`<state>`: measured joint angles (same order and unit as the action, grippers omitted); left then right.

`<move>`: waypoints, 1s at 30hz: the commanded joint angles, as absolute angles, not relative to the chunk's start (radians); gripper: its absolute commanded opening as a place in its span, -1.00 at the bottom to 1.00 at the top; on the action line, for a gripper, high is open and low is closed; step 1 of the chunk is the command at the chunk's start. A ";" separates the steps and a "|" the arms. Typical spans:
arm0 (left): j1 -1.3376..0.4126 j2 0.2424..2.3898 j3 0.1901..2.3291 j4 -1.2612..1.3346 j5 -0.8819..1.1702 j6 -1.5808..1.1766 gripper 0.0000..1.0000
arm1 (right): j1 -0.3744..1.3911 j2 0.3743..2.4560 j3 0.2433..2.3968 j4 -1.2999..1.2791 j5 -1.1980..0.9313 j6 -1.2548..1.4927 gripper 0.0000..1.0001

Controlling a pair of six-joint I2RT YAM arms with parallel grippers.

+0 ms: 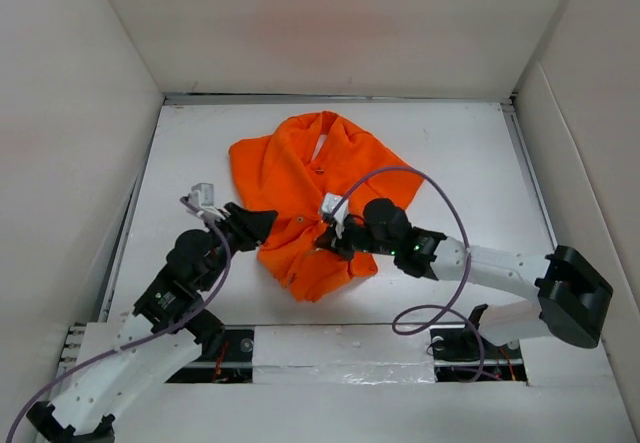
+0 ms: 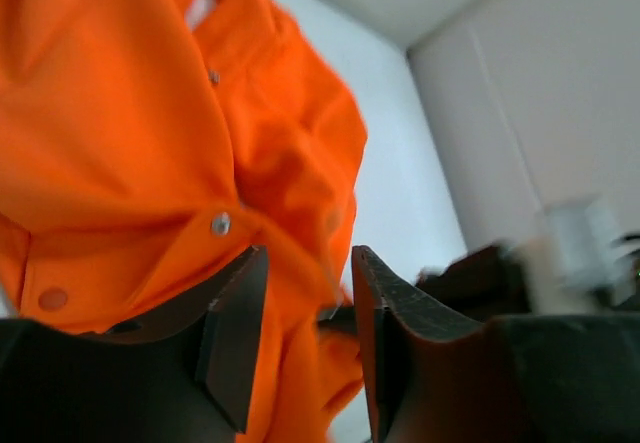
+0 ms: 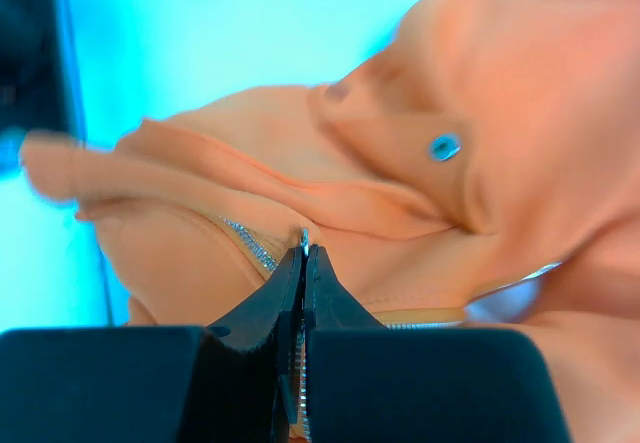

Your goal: Zip up the jacket

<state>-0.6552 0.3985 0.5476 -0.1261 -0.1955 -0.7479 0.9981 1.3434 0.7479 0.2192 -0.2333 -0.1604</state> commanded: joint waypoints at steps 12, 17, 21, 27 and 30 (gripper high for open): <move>-0.660 0.400 0.333 0.079 0.208 -0.779 0.59 | 0.790 1.312 0.758 0.414 -0.462 -0.067 -1.00; -0.660 0.468 0.327 0.156 0.195 -0.727 0.71 | 0.790 1.339 0.773 0.402 -0.502 -0.066 -1.00; -0.660 0.584 0.350 0.222 0.230 -0.677 0.71 | 0.790 1.344 0.778 0.400 -0.520 -0.063 -1.00; -0.660 0.698 0.374 0.245 0.285 -0.624 0.25 | 0.790 1.336 0.773 0.408 -0.541 -0.051 -1.00; -0.660 0.713 0.373 0.253 0.301 -0.618 -0.16 | 0.770 1.336 0.767 0.434 -0.566 -0.029 -1.00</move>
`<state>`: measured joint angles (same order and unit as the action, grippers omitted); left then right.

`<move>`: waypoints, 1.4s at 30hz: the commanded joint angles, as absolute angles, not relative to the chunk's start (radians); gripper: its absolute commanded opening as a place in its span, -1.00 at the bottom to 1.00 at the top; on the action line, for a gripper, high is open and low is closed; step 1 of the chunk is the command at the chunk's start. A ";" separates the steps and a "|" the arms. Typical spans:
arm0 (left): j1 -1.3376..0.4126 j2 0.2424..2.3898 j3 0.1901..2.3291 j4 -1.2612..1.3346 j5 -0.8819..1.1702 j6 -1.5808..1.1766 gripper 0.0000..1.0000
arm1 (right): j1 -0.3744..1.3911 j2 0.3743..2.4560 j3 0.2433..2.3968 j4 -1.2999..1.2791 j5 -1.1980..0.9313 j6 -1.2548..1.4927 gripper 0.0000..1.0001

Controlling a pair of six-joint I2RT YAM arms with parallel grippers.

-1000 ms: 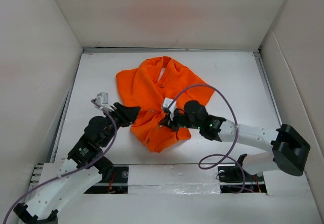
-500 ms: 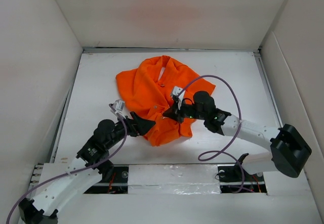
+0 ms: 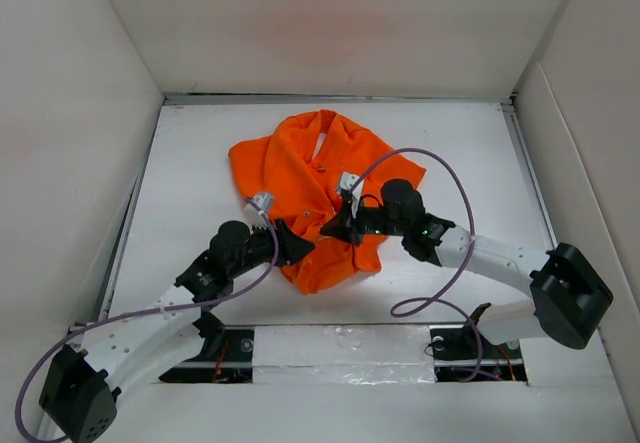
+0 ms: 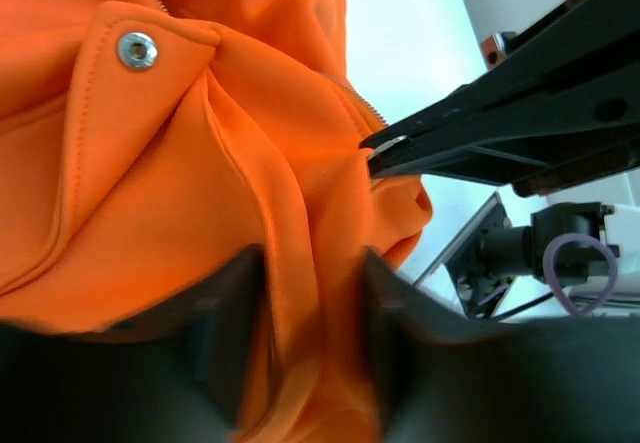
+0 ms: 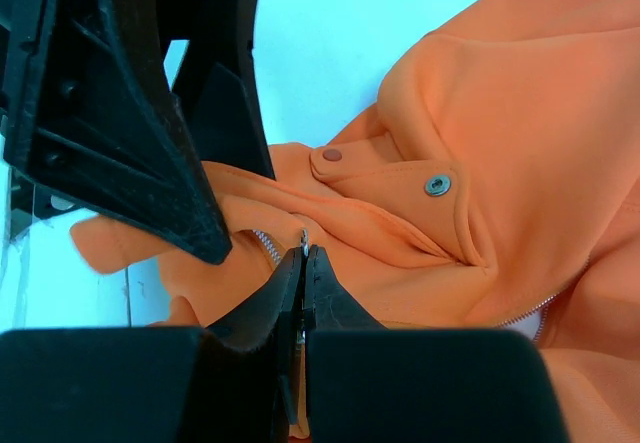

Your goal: Zip up the jacket

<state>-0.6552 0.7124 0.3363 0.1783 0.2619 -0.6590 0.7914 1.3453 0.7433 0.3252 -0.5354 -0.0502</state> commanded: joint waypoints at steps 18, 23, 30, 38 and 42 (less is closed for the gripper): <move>-0.660 0.620 0.292 0.250 0.383 -0.709 -1.00 | 0.606 1.439 0.582 1.004 -0.788 0.382 -0.70; -0.660 0.632 0.287 0.276 0.400 -0.721 -1.00 | 0.606 1.534 0.583 1.176 -0.841 0.474 -0.62; -0.660 0.623 0.278 0.275 0.387 -0.729 -1.00 | 0.606 1.563 0.583 1.259 -0.865 0.505 -1.00; -0.660 0.507 0.319 0.170 0.321 -0.729 -1.00 | 0.531 1.467 0.633 1.074 -0.729 0.451 -1.00; -0.660 0.424 0.454 0.028 0.273 -0.693 -1.00 | 0.497 1.408 0.776 0.782 -0.489 0.293 -1.00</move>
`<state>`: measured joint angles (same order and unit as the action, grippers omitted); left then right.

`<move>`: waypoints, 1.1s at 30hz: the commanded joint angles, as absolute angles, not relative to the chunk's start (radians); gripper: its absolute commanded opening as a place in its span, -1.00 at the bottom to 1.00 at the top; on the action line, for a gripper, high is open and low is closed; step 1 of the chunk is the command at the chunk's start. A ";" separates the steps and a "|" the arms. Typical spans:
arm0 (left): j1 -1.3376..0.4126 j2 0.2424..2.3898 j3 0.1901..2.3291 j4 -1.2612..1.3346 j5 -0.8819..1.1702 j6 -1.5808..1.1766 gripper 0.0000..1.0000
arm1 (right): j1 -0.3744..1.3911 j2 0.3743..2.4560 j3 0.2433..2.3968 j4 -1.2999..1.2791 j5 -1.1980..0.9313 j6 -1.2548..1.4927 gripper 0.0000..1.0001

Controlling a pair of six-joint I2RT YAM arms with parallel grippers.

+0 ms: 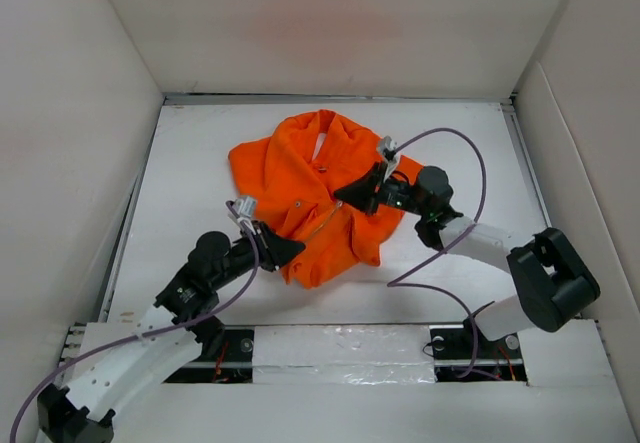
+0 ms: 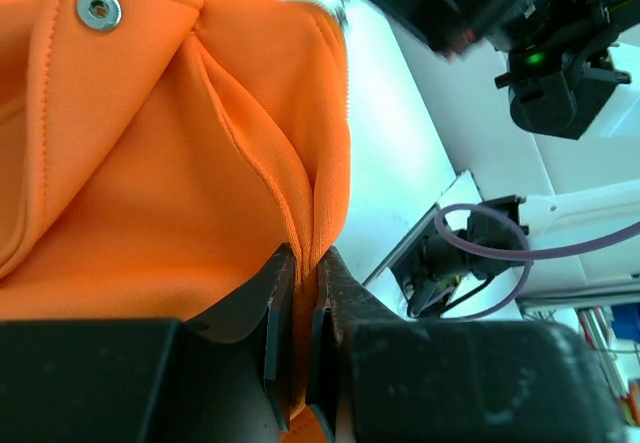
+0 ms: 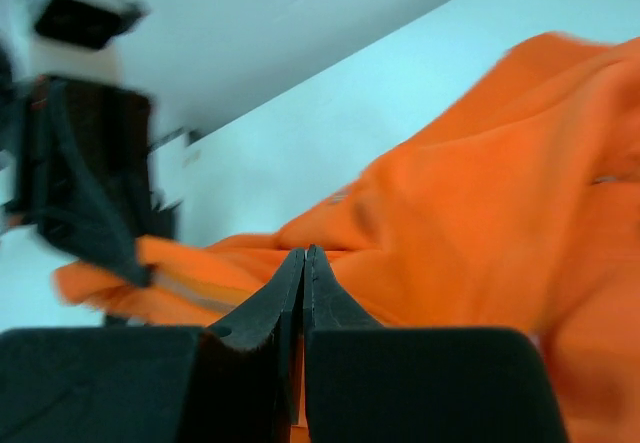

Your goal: Zip up the jacket

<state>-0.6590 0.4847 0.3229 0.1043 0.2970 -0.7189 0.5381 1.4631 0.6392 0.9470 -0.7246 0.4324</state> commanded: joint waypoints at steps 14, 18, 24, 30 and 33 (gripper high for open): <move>-0.660 0.305 1.104 -0.392 -0.193 -0.503 -1.00 | 0.284 1.685 1.591 0.465 0.076 0.048 -1.00; -0.660 0.288 1.244 -0.474 -0.327 -0.468 -1.00 | 0.210 1.859 1.886 0.350 0.162 -0.041 -1.00; -0.660 0.267 1.299 -0.557 -0.471 -0.457 -1.00 | 0.065 2.011 2.156 0.219 0.212 -0.077 -1.00; -0.670 0.285 1.269 -0.589 -0.515 -0.454 -1.00 | -0.031 1.962 2.033 0.300 0.124 0.030 -1.00; -0.680 0.325 1.206 -0.571 -0.512 -0.468 -1.00 | 0.003 1.968 2.005 0.296 0.101 -0.029 -1.00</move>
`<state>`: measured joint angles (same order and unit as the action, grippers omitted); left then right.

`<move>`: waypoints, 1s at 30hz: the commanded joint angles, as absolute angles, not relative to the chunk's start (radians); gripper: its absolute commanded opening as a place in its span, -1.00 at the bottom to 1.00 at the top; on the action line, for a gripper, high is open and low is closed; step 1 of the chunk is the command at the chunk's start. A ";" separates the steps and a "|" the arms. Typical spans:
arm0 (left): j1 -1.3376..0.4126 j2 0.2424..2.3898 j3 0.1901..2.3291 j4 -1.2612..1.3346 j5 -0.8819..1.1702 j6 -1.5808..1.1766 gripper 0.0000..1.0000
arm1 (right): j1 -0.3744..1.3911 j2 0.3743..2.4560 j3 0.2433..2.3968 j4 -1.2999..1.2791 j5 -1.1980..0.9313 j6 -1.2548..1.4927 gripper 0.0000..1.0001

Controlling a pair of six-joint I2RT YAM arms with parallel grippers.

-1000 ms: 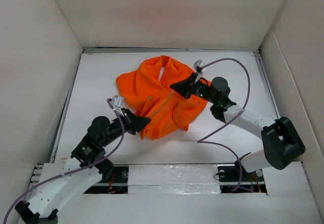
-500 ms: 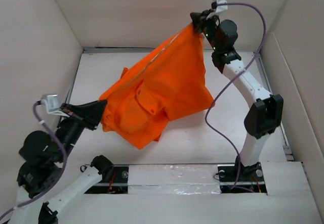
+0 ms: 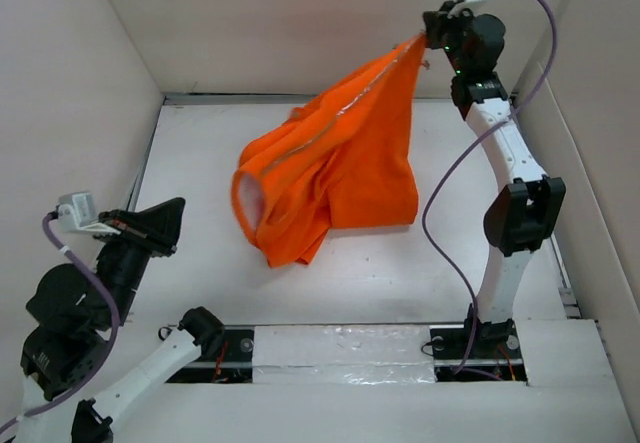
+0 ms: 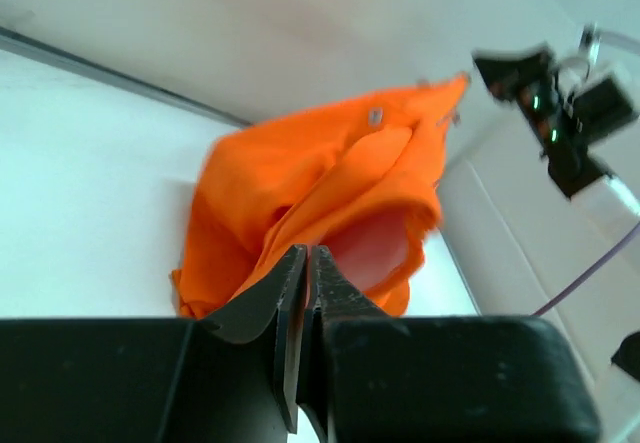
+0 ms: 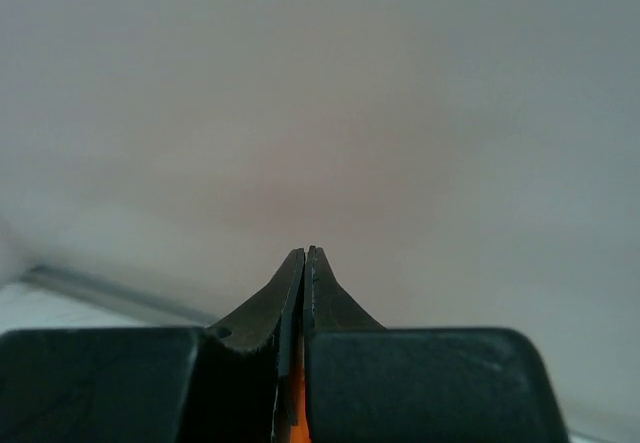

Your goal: Zip up the jacket

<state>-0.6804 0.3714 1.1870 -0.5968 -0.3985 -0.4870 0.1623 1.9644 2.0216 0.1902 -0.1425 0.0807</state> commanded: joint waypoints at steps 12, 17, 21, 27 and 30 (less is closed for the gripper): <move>-0.680 0.379 1.080 -0.474 -0.404 -0.563 -0.70 | 0.049 1.694 1.441 0.476 -0.190 0.169 0.85; -0.680 0.391 0.999 -0.376 -0.336 -0.581 0.00 | 0.126 1.418 1.333 0.281 -0.123 0.074 1.00; -0.680 0.426 0.933 -0.299 -0.267 -0.609 0.35 | 0.182 1.157 1.189 0.259 -0.166 0.043 1.00; -0.680 0.505 0.904 -0.218 -0.163 -0.640 0.80 | 0.285 0.771 1.043 0.028 -0.150 -0.031 1.00; -0.680 0.494 0.902 -0.161 -0.150 -0.643 0.80 | 0.285 0.573 1.002 -0.055 -0.115 -0.032 1.00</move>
<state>-0.6788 0.5117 0.9001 -0.2932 -0.1986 -0.6292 0.2783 0.6605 1.0481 0.1165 -0.1520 0.0029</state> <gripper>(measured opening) 0.895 0.996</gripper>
